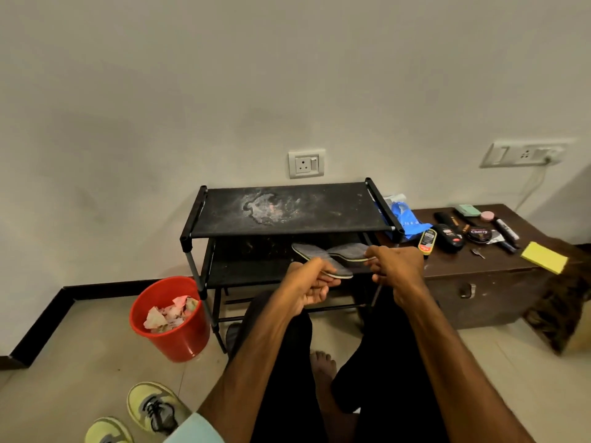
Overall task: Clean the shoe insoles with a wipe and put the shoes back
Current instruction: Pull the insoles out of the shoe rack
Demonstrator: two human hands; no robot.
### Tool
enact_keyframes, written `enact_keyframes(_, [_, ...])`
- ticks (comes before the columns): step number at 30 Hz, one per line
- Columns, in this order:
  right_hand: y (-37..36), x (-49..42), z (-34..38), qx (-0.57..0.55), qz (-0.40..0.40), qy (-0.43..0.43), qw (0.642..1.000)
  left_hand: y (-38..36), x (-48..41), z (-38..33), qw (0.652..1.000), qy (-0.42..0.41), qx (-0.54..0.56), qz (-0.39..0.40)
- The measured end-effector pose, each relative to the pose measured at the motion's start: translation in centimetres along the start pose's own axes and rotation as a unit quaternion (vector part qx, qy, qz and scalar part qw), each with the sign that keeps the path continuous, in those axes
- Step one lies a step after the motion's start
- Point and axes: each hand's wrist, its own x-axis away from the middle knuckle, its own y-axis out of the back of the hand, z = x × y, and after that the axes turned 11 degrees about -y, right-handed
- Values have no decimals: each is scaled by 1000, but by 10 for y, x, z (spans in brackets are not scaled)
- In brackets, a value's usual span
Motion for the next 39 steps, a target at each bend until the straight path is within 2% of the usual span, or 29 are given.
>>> enact_keyframes(4, [44,41,23,41,2,45,998,4,35,-11,999,-21,19,30])
enact_keyframes(10, [102,76,61,109,-50,140,983,-4,61,-41,994,-58,31,82])
enact_keyframes(13, [114,78,72,120,-69,153,979,-13,65,-48,993,-71,24,91])
enact_keyframes(19, [138,68,79,137,-79,115,981,-38,58,-41,990,-52,16,130])
enact_keyframes(24, [185,55,87,218,-74,85,969,-92,58,-27,987,-17,-8,160])
enact_keyframes(31, [228,-9,78,326,-53,-6,944,-149,52,49,975,109,-12,193])
enact_keyframes(34, [226,-44,40,340,-31,-41,939,-159,37,89,971,171,16,168])
enact_keyframes(39, [208,-102,-40,260,-19,-86,962,-179,-1,130,976,205,-12,67])
